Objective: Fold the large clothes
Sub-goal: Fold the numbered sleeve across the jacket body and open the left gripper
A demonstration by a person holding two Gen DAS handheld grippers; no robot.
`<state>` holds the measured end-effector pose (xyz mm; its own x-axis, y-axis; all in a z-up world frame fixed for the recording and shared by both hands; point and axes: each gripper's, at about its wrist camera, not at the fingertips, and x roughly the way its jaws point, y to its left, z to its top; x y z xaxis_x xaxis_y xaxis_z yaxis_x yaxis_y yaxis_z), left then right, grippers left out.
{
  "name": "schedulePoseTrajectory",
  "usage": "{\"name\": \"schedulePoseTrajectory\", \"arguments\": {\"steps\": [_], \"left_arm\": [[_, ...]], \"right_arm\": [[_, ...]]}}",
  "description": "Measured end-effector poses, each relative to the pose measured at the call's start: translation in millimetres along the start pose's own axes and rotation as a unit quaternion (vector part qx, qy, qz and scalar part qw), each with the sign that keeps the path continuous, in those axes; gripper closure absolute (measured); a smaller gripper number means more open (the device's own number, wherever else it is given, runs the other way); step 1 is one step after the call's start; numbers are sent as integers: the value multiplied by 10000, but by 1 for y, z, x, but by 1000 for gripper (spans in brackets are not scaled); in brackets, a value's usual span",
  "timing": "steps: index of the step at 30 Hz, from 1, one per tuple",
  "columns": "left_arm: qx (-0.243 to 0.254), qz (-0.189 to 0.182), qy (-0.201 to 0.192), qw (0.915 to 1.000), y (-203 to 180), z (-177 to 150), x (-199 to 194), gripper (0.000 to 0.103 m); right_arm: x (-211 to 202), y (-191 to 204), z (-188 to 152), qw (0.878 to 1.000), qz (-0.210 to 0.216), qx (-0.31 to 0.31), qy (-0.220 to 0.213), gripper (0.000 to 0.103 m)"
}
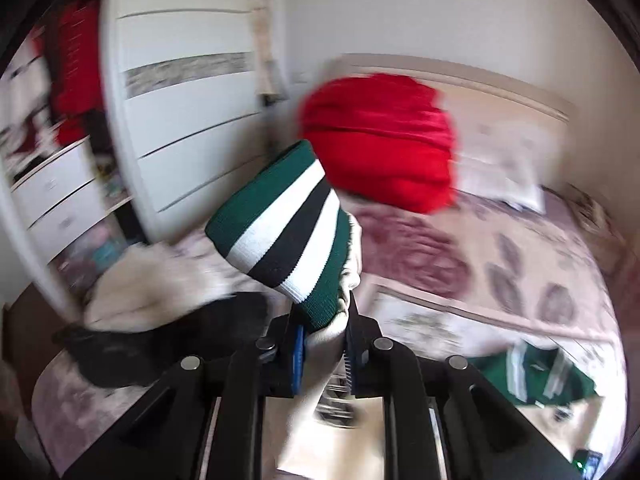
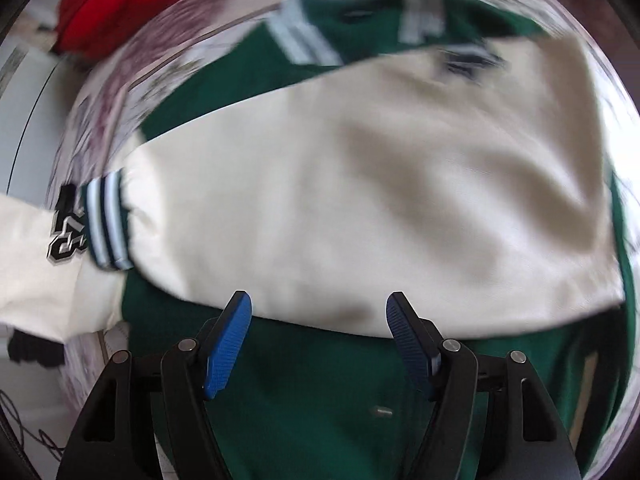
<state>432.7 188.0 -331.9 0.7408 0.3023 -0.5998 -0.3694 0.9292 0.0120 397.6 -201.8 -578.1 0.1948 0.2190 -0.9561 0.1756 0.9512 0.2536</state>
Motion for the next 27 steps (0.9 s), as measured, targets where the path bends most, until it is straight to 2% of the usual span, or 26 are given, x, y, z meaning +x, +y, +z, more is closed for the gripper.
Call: {"name": "schedulePoseTrajectory", "arguments": {"steps": [3, 4, 6, 7, 10, 11, 14, 18, 22, 23, 25, 26, 27], "left_arm": [[447, -795, 282, 9954, -89, -17, -6, 91], [559, -933, 325, 9935, -107, -22, -9, 91], [939, -1342, 500, 9852, -167, -44, -16, 91], [1159, -1579, 633, 9786, -208, -61, -20, 91], [1566, -1988, 962, 9627, -280, -100, -24, 91], [1778, -2128, 1113, 9543, -310, -120, -24, 91], [2236, -2345, 1437, 9351, -377, -168, -23, 91], [2735, -2430, 1866, 9118, -437, -226, -15, 90], [2998, -2209, 2396, 8966, -469, -255, -11, 85], [2964, -2190, 2480, 8959, -469, -255, -13, 84], [2766, -2350, 2414, 9000, -459, -244, -19, 72], [2645, -2496, 2384, 9005, -454, -234, -22, 47], [2540, -2587, 2356, 9017, -445, -222, -26, 10]], "right_arm": [[-27, -45, 2, 9992, 35, 319, -226, 31], [-38, -65, 0, 9983, 70, 507, -288, 31], [-52, -96, -4, 9963, 130, 776, -331, 31], [-60, -118, -8, 9950, 116, 936, -341, 31], [-73, -162, -17, 9919, -84, 1212, -369, 31], [-75, -181, -22, 9903, -172, 1333, -351, 31], [-73, -229, -37, 9848, -321, 1686, -264, 31], [-76, -281, -54, 9780, -429, 2030, -197, 31], [-87, -318, -69, 9722, -239, 2326, -121, 31], [-91, -325, -73, 9702, -120, 2418, -115, 31], [-102, -336, -78, 9671, 128, 2535, -160, 31], [-106, -338, -79, 9666, 189, 2550, -181, 31], [-111, -339, -79, 9659, 268, 2569, -195, 31]]}}
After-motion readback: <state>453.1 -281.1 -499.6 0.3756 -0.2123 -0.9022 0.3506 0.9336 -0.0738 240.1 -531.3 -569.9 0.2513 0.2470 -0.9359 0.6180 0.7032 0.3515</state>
